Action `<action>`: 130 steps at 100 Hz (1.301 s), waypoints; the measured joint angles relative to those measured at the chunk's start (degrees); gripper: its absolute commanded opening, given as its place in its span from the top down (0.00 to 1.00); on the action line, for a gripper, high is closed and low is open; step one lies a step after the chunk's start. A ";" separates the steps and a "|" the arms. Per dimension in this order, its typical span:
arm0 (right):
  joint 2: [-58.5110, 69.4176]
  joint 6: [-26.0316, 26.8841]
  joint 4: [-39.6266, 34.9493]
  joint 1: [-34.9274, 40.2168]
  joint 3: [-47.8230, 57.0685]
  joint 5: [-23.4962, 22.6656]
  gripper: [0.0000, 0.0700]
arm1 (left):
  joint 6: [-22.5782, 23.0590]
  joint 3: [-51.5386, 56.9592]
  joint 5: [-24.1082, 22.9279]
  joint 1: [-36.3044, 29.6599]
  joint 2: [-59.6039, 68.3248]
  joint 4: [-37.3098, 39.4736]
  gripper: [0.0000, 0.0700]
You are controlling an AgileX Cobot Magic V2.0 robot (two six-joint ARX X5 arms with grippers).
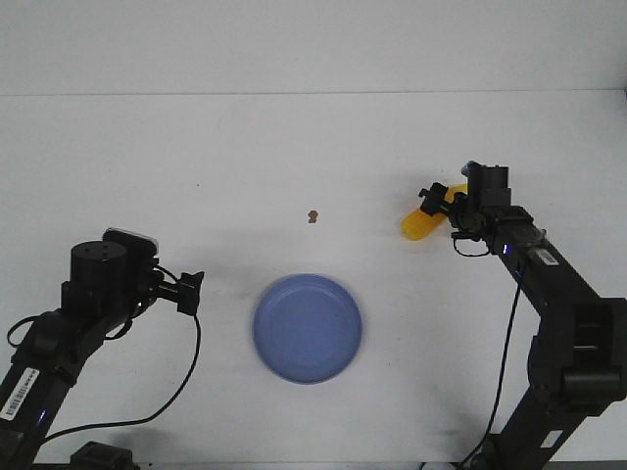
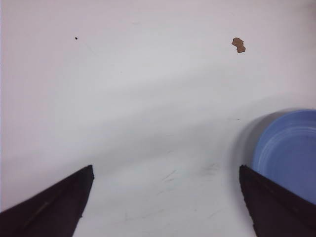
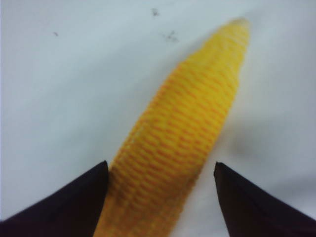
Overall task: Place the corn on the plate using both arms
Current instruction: 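Reach the right gripper to the yellow corn and grasp it, then lift the corn with the right gripper and carry it over the plate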
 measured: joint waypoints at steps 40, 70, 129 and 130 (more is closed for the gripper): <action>1.31 0.87 1.05 0.37 0.35 -0.79 0.78 | 0.00 0.00 0.00 0.00 0.00 -0.02 0.14; 1.31 0.55 1.01 0.35 0.35 -2.67 0.83 | 0.00 0.00 0.02 0.00 0.00 -0.04 0.14; -20.57 -16.37 -16.90 6.99 0.04 -5.86 0.83 | 0.00 0.00 0.02 0.00 0.00 -0.07 0.14; -20.87 -16.63 -17.18 7.39 0.02 -5.84 0.83 | 0.00 0.00 0.00 0.00 0.00 -0.09 0.14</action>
